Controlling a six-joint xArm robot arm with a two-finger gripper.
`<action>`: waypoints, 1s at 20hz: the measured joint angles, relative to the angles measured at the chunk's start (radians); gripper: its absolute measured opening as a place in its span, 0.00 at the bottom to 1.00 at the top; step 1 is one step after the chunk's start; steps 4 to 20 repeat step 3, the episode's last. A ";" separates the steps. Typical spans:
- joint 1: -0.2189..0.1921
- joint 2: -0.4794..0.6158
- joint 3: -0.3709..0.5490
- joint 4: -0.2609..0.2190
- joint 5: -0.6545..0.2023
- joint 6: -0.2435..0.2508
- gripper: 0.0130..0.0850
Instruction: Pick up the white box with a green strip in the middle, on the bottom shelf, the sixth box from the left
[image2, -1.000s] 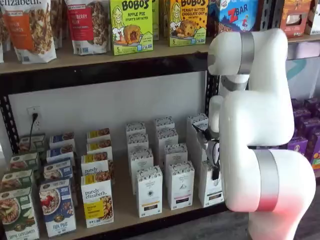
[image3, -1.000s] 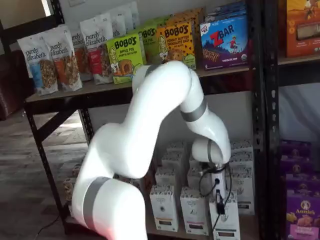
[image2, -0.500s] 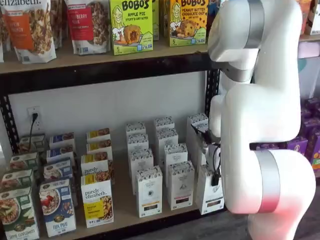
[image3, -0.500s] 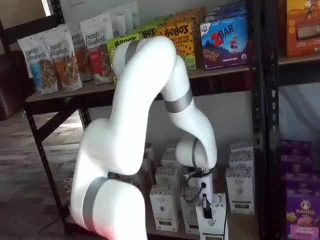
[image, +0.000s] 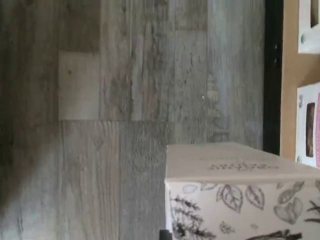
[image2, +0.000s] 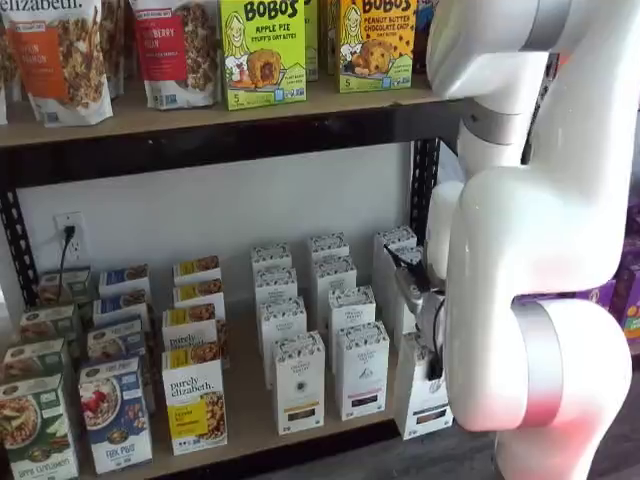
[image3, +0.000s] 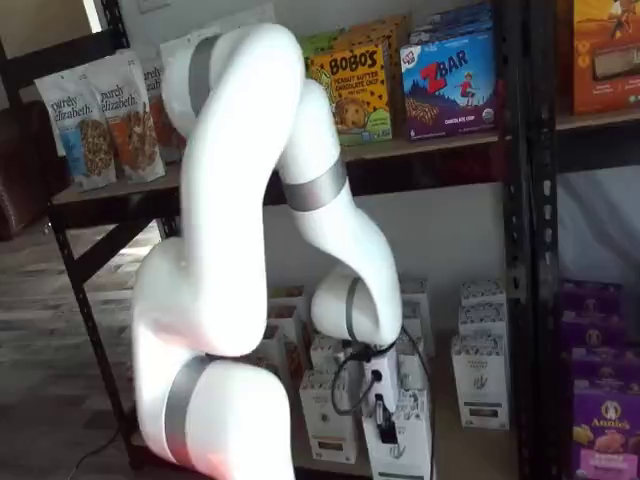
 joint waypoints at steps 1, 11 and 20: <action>0.003 -0.029 0.022 0.003 0.005 0.001 0.56; 0.006 -0.066 0.050 -0.016 0.010 0.022 0.56; 0.006 -0.066 0.050 -0.016 0.010 0.022 0.56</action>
